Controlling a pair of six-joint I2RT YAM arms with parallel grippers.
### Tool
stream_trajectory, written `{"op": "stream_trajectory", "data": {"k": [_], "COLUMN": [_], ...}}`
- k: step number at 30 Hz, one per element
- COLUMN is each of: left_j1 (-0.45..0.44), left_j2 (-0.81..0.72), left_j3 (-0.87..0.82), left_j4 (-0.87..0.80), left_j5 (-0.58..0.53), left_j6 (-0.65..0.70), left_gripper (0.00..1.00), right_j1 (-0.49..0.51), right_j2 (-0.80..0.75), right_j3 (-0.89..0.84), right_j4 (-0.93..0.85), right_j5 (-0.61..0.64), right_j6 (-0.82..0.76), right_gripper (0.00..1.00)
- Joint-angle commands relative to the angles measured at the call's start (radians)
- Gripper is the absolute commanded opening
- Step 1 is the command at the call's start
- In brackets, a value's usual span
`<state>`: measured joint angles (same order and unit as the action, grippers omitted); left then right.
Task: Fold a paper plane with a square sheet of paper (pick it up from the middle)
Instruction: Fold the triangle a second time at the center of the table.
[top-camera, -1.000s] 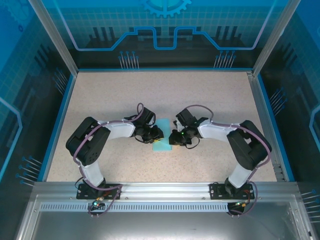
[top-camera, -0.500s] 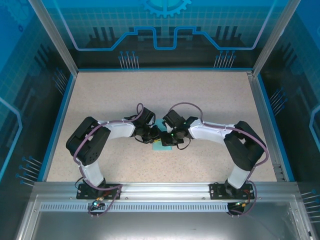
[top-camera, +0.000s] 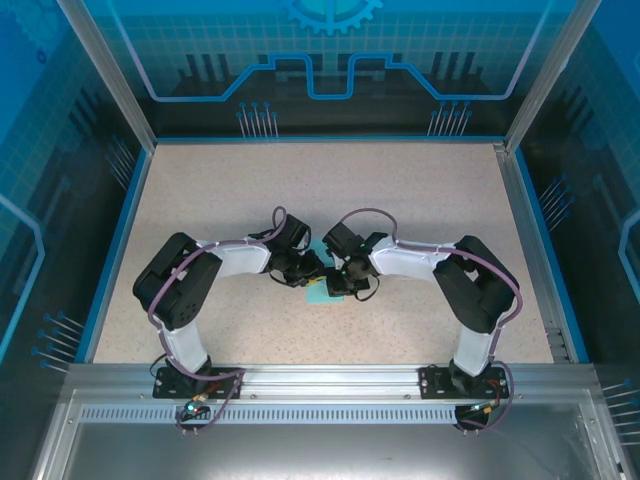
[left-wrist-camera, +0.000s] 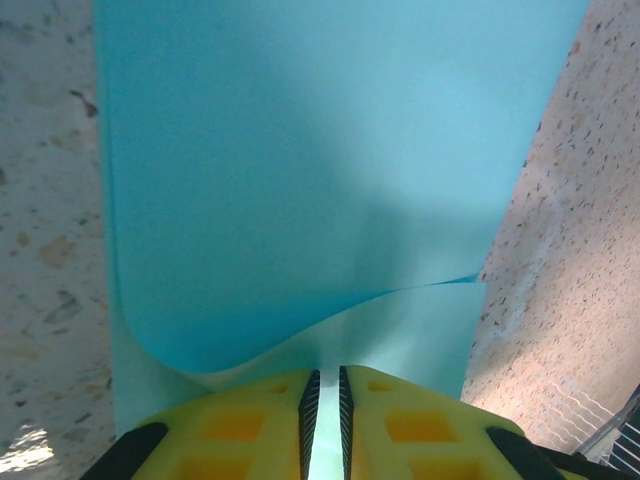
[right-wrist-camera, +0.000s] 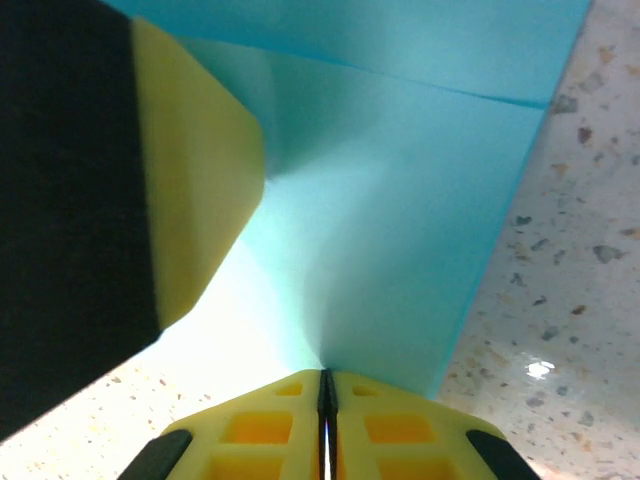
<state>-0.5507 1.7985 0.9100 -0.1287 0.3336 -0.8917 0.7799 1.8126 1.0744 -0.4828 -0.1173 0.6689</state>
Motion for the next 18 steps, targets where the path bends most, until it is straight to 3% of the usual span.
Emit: {"op": "stream_trajectory", "data": {"k": [1, 18], "left_j1": [0.005, 0.011], "left_j2": [0.052, 0.056], "left_j3": [-0.004, -0.005], "left_j4": [-0.09, -0.114], "left_j5": [-0.064, -0.086], "left_j6": [-0.006, 0.003], "left_gripper": [0.19, 0.18], "right_j1": [-0.001, -0.048], "right_j2": [0.016, 0.002], "right_j3": [0.017, -0.056], "right_j4": [-0.058, -0.043], "right_j5": [0.027, -0.013], "right_j6": [-0.018, -0.053], "right_gripper": [0.11, 0.1]}}
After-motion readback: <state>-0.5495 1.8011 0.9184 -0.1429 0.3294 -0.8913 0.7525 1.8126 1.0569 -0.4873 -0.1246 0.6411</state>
